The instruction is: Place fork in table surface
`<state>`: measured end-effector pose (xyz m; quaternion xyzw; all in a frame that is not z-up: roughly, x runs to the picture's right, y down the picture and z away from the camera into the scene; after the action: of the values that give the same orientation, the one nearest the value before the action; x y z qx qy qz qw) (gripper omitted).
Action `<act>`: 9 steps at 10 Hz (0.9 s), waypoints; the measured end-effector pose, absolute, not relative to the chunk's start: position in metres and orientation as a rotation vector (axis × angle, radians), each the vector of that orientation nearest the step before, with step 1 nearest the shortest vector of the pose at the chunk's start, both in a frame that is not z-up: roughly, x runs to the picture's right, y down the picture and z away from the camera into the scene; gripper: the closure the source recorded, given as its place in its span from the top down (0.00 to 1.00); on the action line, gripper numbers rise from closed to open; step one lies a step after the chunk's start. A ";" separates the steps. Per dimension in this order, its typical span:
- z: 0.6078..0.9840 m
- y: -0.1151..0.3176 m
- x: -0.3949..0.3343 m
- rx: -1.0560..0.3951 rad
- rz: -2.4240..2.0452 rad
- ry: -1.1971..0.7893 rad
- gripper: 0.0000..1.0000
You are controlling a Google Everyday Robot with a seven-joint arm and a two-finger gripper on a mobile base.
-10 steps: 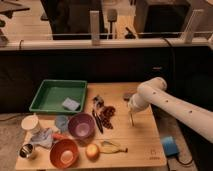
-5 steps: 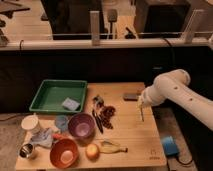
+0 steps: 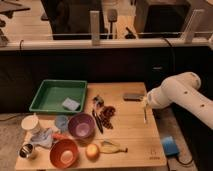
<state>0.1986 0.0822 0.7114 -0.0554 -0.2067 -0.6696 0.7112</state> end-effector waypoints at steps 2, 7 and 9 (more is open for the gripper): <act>0.729 0.096 0.177 -0.152 -1.520 -0.472 0.00; 0.801 0.152 0.141 -0.270 -1.567 -0.545 0.00; 0.819 0.166 0.134 -0.309 -1.567 -0.572 0.10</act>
<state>0.1339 0.1657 0.8195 -0.1368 -0.2529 -0.6928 0.6613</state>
